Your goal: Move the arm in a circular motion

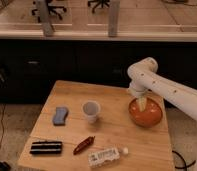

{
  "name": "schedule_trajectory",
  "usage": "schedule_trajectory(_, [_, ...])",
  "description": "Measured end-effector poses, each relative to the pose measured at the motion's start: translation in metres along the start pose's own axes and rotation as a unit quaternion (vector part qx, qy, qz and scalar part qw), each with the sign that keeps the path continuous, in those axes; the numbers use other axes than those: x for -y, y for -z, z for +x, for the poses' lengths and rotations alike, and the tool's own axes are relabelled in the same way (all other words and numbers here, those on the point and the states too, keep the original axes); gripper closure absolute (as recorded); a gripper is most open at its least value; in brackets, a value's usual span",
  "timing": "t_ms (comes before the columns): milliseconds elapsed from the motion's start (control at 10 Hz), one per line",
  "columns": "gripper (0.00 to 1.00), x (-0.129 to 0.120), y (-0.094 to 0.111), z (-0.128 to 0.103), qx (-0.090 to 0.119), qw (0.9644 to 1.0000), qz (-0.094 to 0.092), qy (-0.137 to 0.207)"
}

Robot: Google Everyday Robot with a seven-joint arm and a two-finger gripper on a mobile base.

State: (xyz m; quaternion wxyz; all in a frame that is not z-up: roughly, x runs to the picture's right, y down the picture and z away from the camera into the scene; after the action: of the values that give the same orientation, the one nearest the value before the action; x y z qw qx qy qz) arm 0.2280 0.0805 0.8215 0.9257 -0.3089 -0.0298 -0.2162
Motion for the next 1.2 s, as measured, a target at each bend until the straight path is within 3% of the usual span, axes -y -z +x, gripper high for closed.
schedule_trajectory(1200, [0.20, -0.010, -0.002, 0.015, 0.006, 0.9999, 0.011, -0.002])
